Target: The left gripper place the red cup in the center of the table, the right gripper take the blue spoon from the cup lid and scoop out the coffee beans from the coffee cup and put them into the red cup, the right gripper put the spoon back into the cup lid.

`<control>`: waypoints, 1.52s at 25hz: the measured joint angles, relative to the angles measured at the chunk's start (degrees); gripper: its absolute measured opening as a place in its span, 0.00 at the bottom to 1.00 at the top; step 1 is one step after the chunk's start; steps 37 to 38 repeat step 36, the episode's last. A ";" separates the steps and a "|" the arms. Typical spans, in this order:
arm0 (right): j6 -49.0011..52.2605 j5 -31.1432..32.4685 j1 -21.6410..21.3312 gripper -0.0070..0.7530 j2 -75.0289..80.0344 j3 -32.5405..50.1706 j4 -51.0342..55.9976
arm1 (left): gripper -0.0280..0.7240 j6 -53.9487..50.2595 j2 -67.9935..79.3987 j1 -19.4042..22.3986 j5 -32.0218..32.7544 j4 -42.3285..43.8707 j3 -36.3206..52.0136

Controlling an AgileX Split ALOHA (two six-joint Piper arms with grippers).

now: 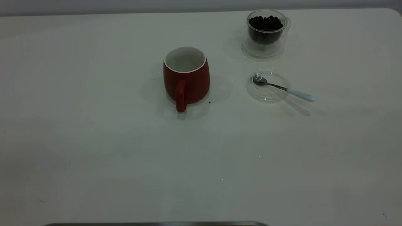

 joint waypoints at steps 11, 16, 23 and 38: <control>-0.91 -0.49 -7.16 0.79 0.00 0.23 1.86 | 0.82 0.00 0.00 0.00 0.00 0.00 0.00; -0.91 -0.54 -9.48 0.79 0.00 0.23 1.86 | 0.82 0.00 0.00 0.00 0.00 0.00 0.00; -0.91 -0.54 -9.54 0.79 0.00 0.23 1.86 | 0.82 0.05 0.00 0.00 0.00 0.00 0.00; -0.91 -0.54 -9.54 0.79 0.00 0.23 1.86 | 0.82 0.17 0.00 0.00 0.00 0.00 0.00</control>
